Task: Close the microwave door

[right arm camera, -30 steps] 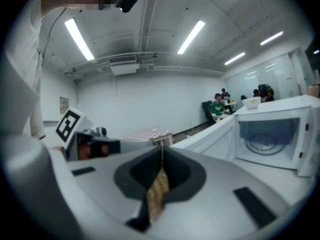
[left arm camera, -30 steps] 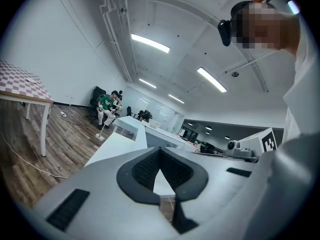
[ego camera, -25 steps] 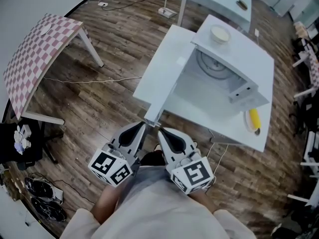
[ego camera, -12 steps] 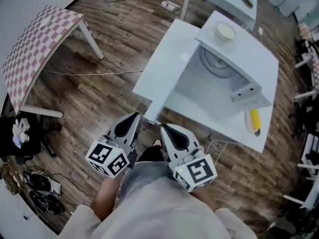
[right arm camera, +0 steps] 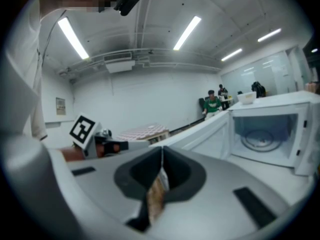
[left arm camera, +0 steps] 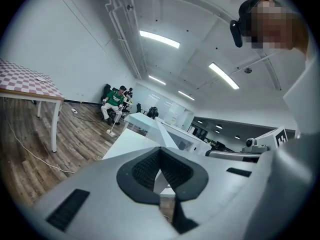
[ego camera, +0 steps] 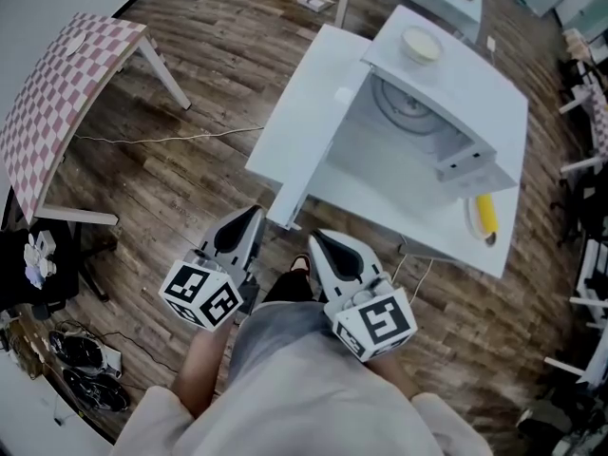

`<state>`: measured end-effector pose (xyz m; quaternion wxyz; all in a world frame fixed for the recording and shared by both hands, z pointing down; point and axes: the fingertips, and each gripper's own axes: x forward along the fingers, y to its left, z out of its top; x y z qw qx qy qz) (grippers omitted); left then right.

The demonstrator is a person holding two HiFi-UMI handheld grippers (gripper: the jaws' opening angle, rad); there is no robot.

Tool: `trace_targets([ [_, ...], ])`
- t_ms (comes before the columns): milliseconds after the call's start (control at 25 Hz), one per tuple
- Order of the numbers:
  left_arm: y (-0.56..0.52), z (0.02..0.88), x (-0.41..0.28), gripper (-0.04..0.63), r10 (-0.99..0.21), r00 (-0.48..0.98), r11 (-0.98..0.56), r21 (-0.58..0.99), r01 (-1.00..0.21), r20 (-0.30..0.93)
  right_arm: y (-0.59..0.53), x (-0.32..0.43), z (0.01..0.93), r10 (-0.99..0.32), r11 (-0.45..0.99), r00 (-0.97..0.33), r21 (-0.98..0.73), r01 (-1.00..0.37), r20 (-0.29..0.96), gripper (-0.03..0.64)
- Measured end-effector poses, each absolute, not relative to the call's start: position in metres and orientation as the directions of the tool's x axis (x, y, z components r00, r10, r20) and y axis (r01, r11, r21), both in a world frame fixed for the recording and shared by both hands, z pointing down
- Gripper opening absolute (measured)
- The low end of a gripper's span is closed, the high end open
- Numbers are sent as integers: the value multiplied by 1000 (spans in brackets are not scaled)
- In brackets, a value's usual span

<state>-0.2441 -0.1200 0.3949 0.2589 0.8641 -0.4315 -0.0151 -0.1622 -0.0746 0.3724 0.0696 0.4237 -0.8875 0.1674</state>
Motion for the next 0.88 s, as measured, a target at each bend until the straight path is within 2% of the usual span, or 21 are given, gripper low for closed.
trace_targets([
  [880,-118,405,-209,14,-685,698,-541,497,-679,208,-76,-130,380,-780,499,-561,-266,-825,277,23],
])
